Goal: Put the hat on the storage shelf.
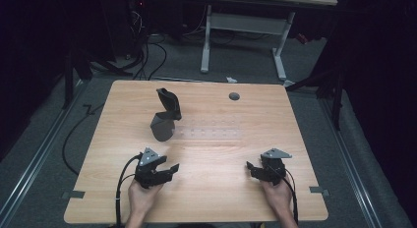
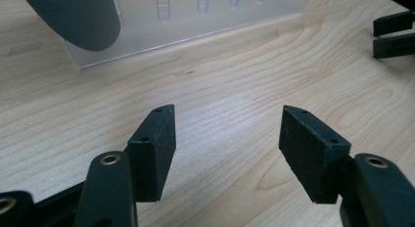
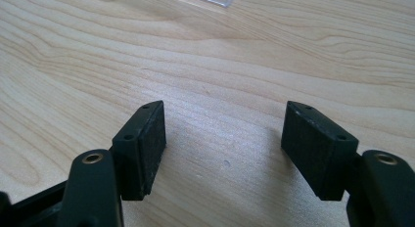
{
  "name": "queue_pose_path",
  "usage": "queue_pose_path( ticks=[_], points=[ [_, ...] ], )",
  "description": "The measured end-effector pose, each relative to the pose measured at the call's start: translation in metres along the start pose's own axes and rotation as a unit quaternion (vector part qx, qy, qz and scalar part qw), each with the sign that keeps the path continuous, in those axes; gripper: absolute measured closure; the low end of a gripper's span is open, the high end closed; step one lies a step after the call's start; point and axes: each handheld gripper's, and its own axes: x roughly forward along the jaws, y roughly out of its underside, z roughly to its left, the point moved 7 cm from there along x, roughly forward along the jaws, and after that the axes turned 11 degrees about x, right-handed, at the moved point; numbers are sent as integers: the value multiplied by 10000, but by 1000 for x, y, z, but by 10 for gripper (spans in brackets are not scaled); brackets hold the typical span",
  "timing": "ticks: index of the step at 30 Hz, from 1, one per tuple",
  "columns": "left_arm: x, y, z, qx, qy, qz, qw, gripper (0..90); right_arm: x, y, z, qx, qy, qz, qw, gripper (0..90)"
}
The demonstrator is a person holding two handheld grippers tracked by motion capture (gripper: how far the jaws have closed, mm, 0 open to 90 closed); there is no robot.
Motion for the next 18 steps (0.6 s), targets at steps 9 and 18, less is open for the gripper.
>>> queue_pose_path(
  ticks=[9, 18],
  points=[
    [14, 18, 4, 303, -246, 212, 9990, 391, 0, 0, 0, 1, -1, 0, 10000, 334],
    [24, 30, 6, 731, -494, 323, 9956, 379, 0, 0, 0, -1, -1, -1, 10000, 334]
  ],
)
